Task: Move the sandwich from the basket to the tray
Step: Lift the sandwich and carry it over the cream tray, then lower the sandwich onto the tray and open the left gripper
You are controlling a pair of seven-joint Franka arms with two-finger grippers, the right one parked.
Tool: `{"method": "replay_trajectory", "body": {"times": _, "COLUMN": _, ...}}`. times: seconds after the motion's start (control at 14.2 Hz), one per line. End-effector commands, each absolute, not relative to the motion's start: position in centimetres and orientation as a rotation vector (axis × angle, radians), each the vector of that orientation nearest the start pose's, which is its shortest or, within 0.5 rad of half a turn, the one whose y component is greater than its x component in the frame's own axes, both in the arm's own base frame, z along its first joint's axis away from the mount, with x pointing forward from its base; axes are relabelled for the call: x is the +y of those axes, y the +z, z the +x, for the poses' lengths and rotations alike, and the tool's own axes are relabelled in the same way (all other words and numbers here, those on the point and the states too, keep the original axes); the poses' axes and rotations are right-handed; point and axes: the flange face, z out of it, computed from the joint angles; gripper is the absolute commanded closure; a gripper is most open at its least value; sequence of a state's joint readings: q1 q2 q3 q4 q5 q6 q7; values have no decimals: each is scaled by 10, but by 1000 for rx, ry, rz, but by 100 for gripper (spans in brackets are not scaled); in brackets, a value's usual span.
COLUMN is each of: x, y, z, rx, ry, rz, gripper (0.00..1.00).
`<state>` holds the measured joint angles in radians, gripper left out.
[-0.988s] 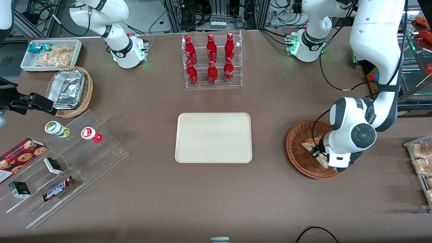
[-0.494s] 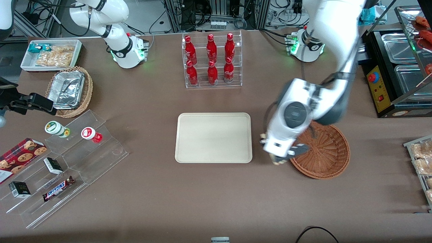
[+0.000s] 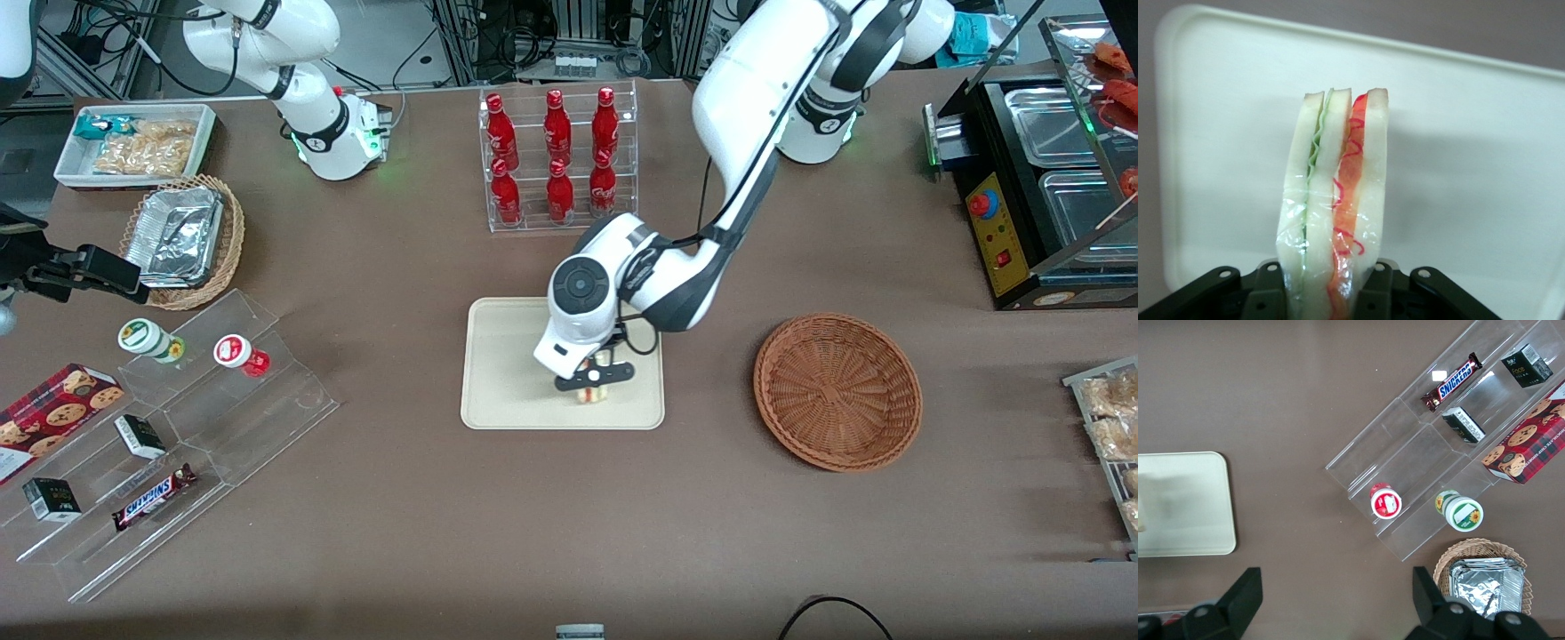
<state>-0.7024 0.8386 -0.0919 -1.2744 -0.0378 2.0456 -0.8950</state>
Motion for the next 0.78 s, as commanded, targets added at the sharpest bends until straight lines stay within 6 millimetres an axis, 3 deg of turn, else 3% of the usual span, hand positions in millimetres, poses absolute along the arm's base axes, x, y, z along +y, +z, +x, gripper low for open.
{"method": "replay_trajectory", "body": {"times": 0.0, "x": -535, "y": 234, "z": 532, "rx": -227, "ry": 198, "rz": -3195, "gripper": 68}}
{"method": "replay_trajectory", "body": {"times": 0.28, "x": -535, "y": 222, "z": 528, "rx": -67, "ry": 179, "rz": -3176, "gripper": 66}}
{"method": "replay_trajectory", "body": {"times": 0.49, "x": -535, "y": 213, "z": 526, "rx": -44, "ry": 196, "rz": -3167, "gripper": 63}}
{"method": "replay_trajectory", "body": {"times": 0.56, "x": -535, "y": 214, "z": 525, "rx": -42, "ry": 197, "rz": -3168, "gripper": 36}}
{"method": "replay_trajectory", "body": {"times": 0.64, "x": -536, "y": 218, "z": 525, "rx": -50, "ry": 200, "rz": -3171, "gripper": 0}}
{"method": "replay_trajectory", "body": {"times": 0.71, "x": -536, "y": 226, "z": 526, "rx": -72, "ry": 193, "rz": -3176, "gripper": 0}}
